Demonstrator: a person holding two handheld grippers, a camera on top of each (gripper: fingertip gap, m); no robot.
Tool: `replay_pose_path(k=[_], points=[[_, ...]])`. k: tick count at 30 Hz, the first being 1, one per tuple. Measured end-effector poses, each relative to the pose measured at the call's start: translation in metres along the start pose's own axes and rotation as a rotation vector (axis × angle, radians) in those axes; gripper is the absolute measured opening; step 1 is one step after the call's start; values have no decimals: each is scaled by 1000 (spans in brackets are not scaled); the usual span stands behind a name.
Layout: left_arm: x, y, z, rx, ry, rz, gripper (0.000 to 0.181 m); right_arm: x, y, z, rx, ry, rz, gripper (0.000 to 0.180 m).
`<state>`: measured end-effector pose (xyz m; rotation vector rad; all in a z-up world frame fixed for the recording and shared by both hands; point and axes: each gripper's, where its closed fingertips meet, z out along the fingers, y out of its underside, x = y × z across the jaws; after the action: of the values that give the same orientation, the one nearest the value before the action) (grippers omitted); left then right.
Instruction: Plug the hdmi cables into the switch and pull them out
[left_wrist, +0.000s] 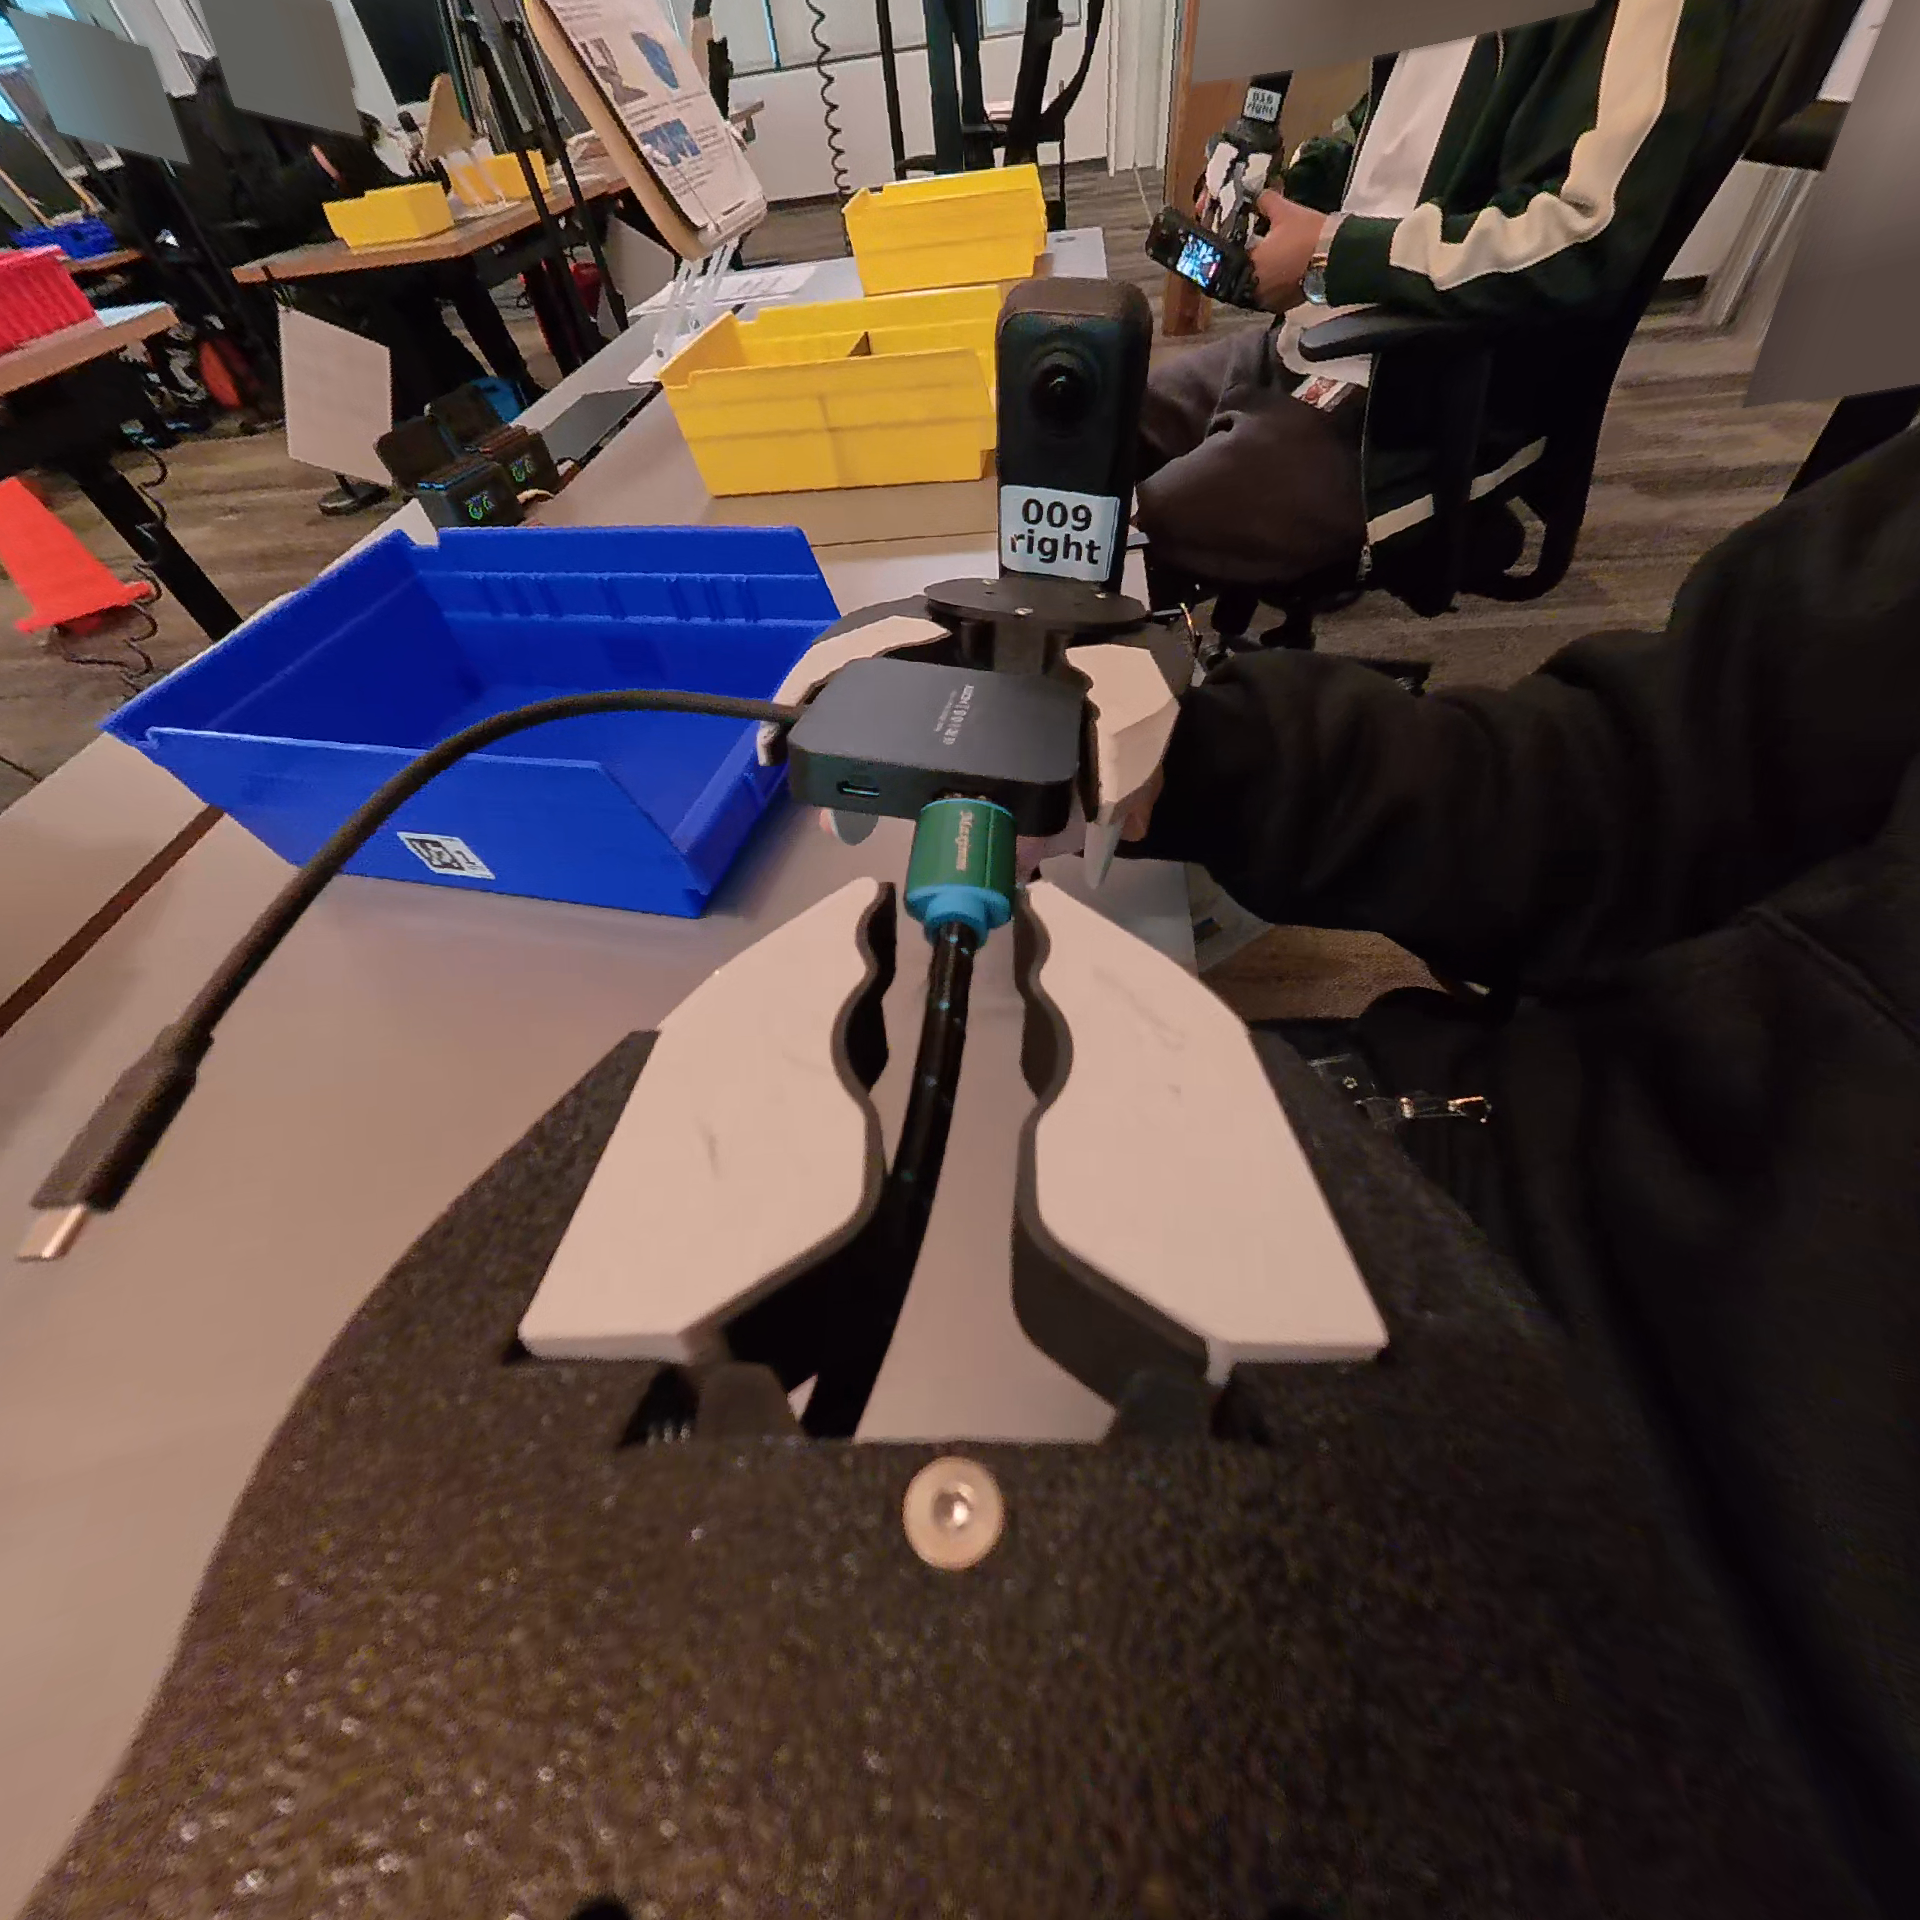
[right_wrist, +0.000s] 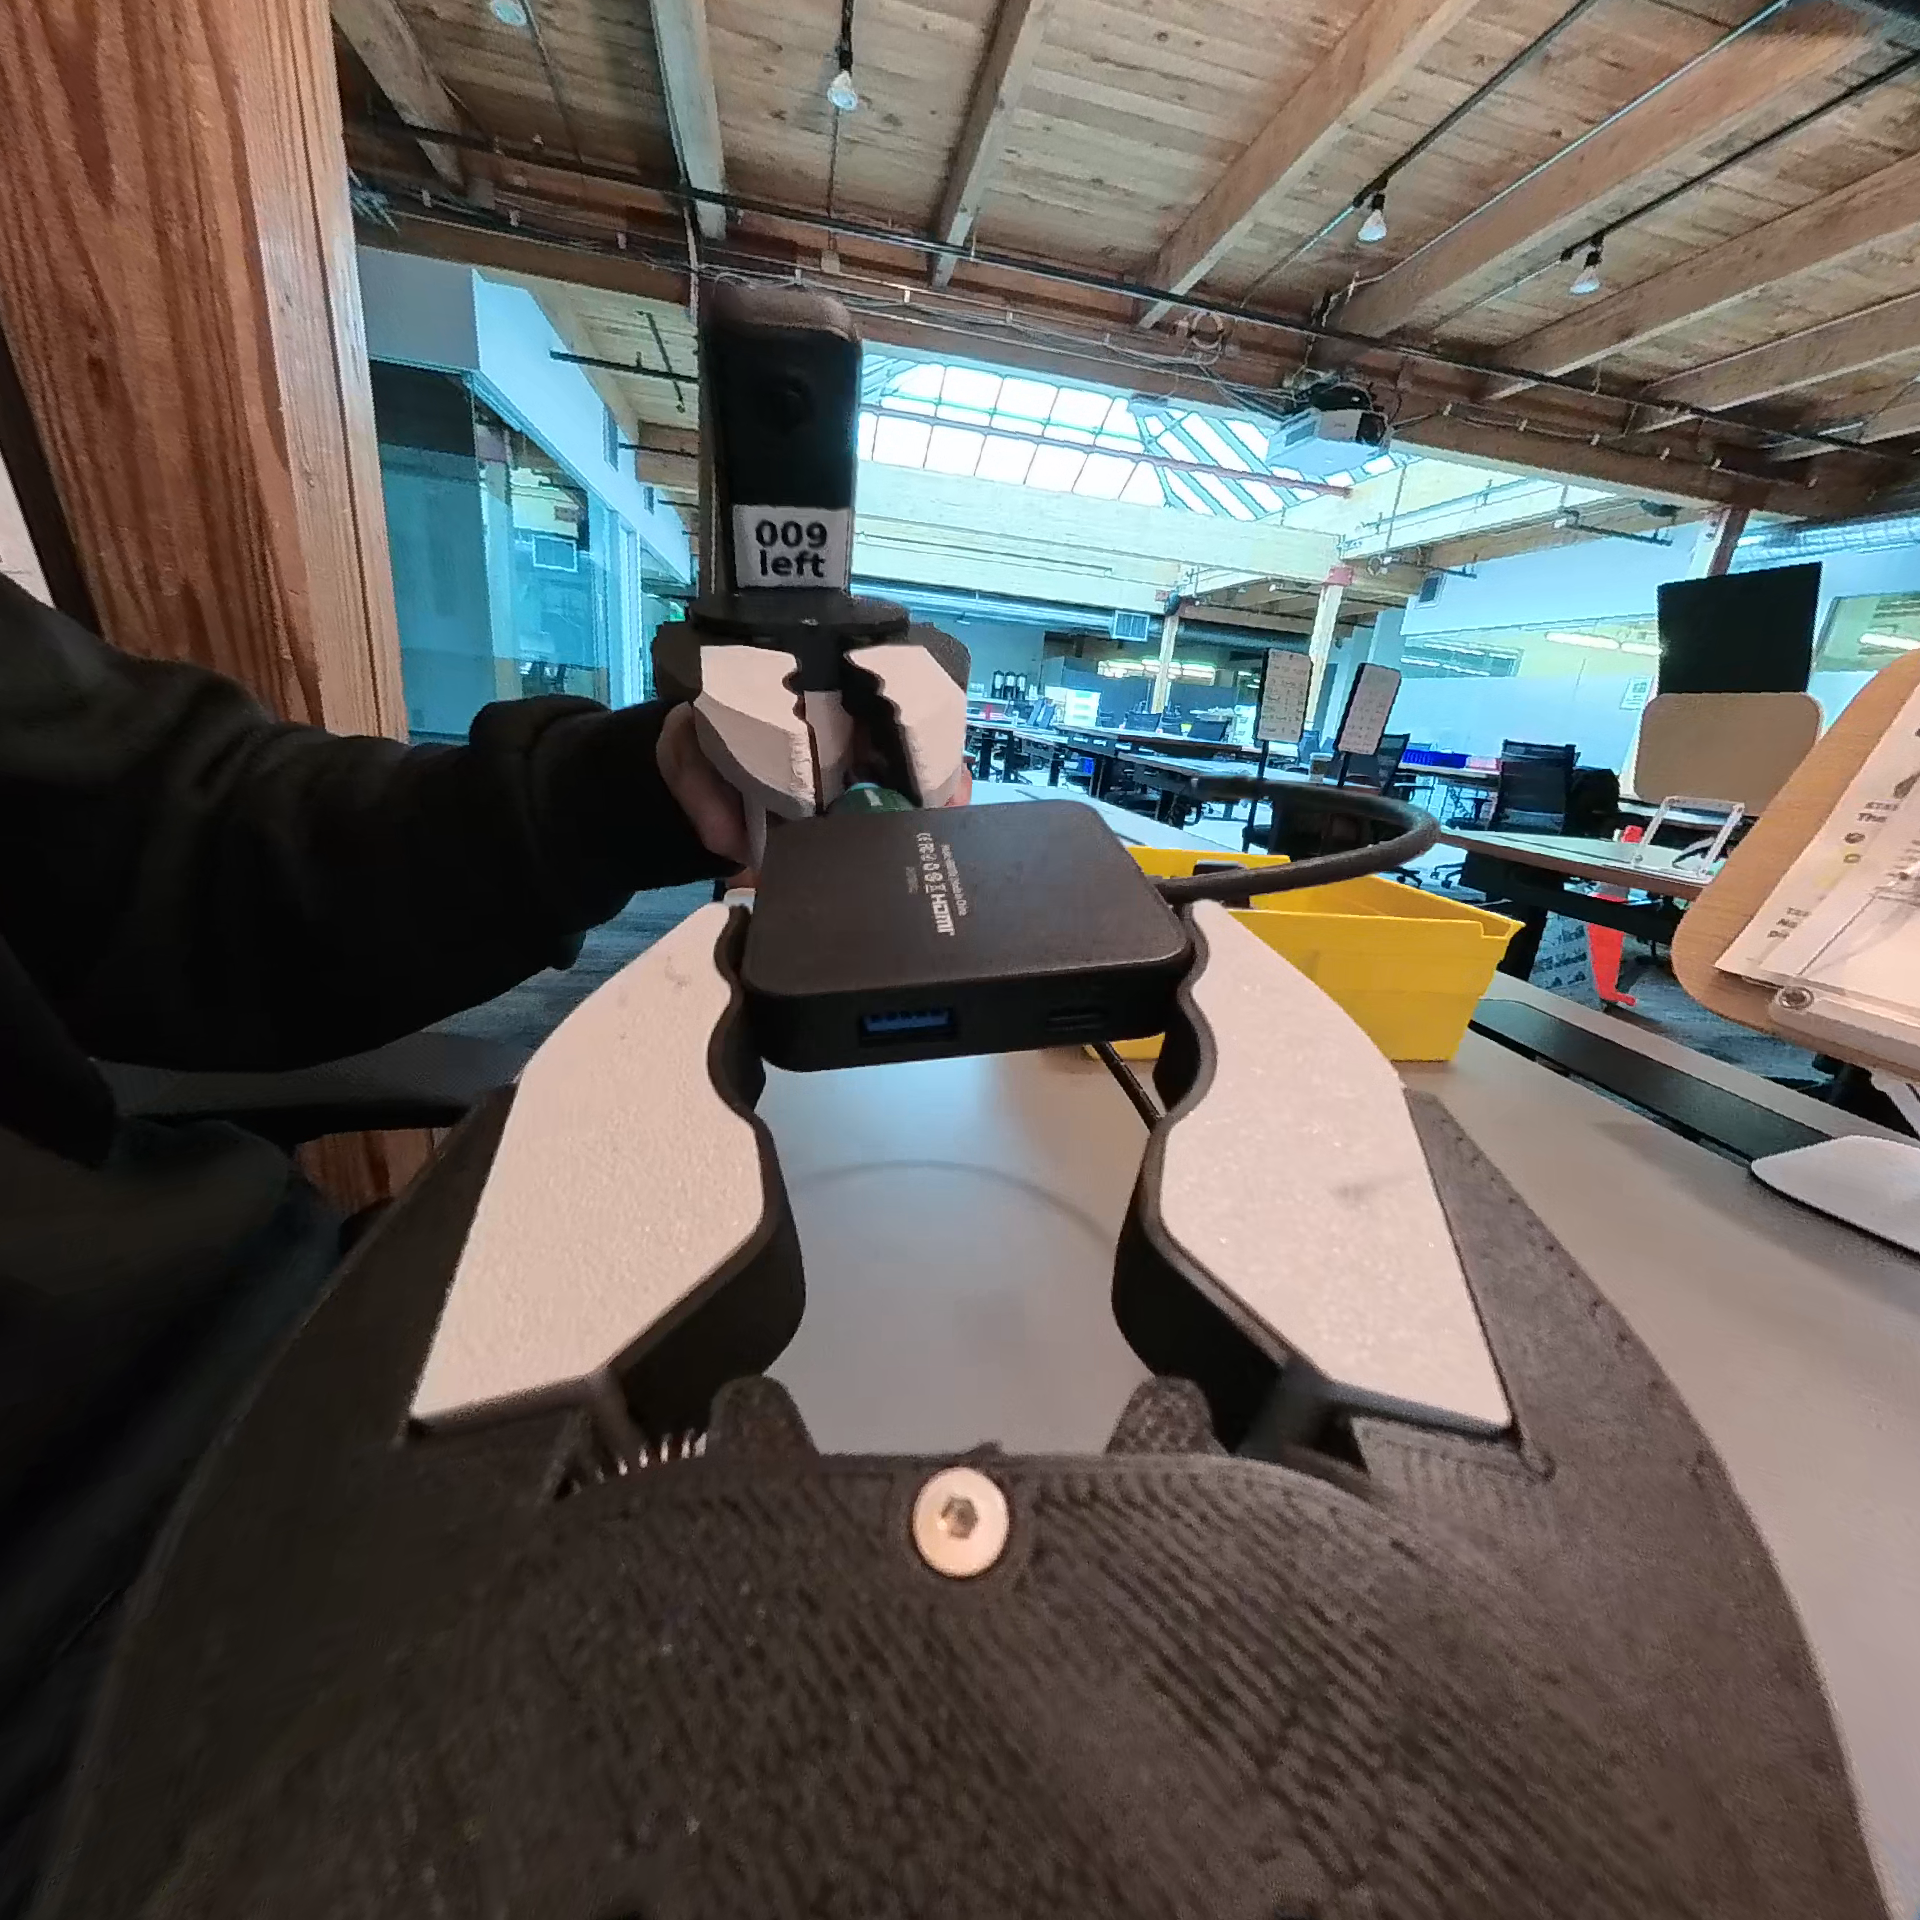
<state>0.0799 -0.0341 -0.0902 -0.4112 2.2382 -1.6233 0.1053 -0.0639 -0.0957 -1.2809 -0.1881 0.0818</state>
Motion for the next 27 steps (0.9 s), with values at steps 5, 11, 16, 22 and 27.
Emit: replay_pose_path(k=[5, 11, 16, 22, 27], points=[[1, 4, 1, -10, -2, 13, 20, -2, 2, 1, -18, -9, -2, 76], [5, 7, 1, -70, -5, 94, 20, -8, 5, 0, -69, -36, -15, 76], [4, 8, -3, -68, -22, 90, 20, -9, 9, 4, -82, -37, 9, 77], [1, 4, -8, -59, -38, 80, 20, -7, 22, 10, -109, -32, 41, 77], [0, 4, -7, -70, -41, 93, 20, -6, 24, 10, -129, -28, 37, 77]])
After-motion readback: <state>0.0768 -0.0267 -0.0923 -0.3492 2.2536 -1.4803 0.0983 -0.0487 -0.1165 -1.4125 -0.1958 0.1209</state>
